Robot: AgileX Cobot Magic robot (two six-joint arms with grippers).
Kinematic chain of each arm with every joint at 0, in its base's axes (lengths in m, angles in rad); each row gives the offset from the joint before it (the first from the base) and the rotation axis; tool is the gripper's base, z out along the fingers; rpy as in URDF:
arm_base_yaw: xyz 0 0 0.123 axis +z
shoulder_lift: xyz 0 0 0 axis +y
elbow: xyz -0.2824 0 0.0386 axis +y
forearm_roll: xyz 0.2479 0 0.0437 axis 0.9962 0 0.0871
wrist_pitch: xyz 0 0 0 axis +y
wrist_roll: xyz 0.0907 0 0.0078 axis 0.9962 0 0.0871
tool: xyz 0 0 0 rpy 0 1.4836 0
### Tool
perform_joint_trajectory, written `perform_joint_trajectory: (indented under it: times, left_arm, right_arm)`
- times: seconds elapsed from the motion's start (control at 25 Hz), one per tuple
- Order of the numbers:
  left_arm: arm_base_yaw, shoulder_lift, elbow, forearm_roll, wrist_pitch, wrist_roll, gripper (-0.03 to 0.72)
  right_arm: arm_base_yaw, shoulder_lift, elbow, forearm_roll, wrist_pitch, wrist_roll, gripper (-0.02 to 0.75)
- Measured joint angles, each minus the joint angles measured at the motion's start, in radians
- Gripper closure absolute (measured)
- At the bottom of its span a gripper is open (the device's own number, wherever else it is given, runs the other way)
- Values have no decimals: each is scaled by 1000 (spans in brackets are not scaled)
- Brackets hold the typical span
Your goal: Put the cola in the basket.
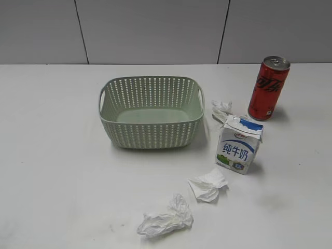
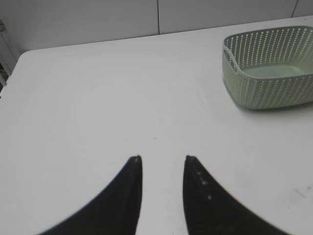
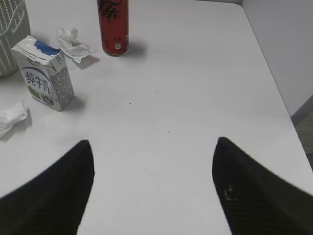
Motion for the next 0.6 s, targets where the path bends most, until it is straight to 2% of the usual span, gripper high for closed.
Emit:
perform_joint_trajectory:
  times: [0.48,0.6]
  left_arm:
    - [0,0,0,0,0,0,457]
    - [0,0,0,0,0,0,457]
  right_arm:
    - [0,0,0,0,0,0,168]
    - [0,36,0,0,1,18,137]
